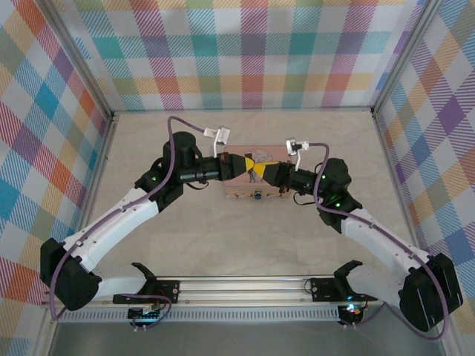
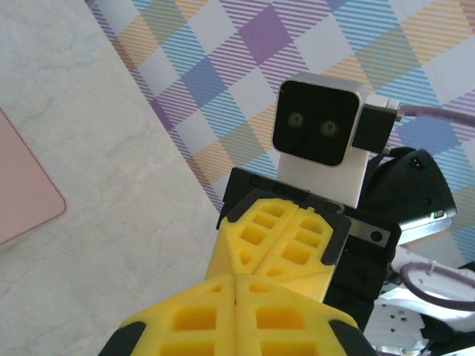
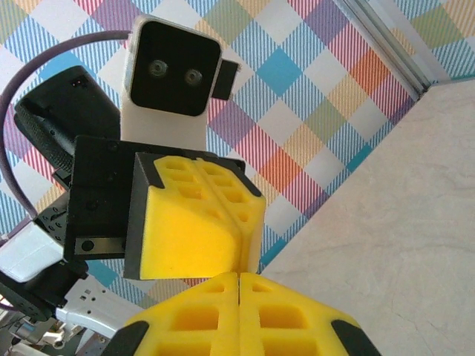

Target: Unlock a padlock with a key

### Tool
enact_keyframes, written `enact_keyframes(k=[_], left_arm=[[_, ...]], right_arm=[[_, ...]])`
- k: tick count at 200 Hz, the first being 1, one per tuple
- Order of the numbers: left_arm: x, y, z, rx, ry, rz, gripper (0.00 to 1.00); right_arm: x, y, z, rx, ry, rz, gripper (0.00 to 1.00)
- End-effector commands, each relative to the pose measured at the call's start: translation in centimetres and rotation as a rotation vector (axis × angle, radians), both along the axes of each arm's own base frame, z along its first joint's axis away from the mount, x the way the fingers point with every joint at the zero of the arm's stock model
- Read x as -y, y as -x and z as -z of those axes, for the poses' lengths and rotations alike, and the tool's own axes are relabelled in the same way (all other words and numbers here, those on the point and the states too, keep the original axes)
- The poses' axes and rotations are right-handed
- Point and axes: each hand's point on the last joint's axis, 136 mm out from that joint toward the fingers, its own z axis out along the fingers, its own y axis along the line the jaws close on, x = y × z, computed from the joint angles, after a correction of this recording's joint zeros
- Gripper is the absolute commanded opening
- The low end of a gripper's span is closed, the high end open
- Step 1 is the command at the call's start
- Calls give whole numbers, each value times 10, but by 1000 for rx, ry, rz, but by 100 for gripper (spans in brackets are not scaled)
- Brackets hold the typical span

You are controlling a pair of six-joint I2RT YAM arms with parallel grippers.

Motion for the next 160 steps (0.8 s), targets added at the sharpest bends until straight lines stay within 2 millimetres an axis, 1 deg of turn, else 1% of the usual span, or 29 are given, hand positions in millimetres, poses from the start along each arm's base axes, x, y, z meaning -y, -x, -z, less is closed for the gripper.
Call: enact_keyframes(k=[1, 22, 36, 46, 54, 91, 110, 120, 127, 133, 153, 160], left_arm=[[-4, 5, -25, 71, 58, -18, 0], [-2, 5, -26, 66, 66, -4, 0], [-1, 5, -27, 63, 75, 2, 0], [0, 5, -28, 62, 80, 5, 0], [0, 6, -27, 62, 81, 8, 0], [1, 7, -29, 61, 88, 14, 0], [1, 8, -29, 56, 89, 21, 0], [2, 9, -28, 54, 92, 31, 0], [2, 10, -29, 55, 93, 36, 0], [2, 10, -28, 53, 92, 36, 0], [2, 11, -26, 47, 88, 37, 0], [2, 11, -25, 47, 87, 37, 0]], right_arm=[[-2, 9, -10, 42, 12, -33, 4], [-2, 10, -13, 51, -2, -38, 13], [-3, 11, -16, 54, -6, -43, 18], [-4, 11, -17, 55, -10, -49, 26], [-4, 10, -17, 56, -11, -52, 29], [-5, 8, -19, 62, -19, -39, 29], [-4, 5, -21, 63, -23, -28, 28], [-4, 3, -21, 59, -25, -17, 32], [-3, 2, -21, 58, -27, -7, 40], [-3, 1, -21, 56, -27, -3, 43], [-3, -1, -23, 60, -29, 6, 43], [-3, -1, -23, 59, -29, 5, 41]])
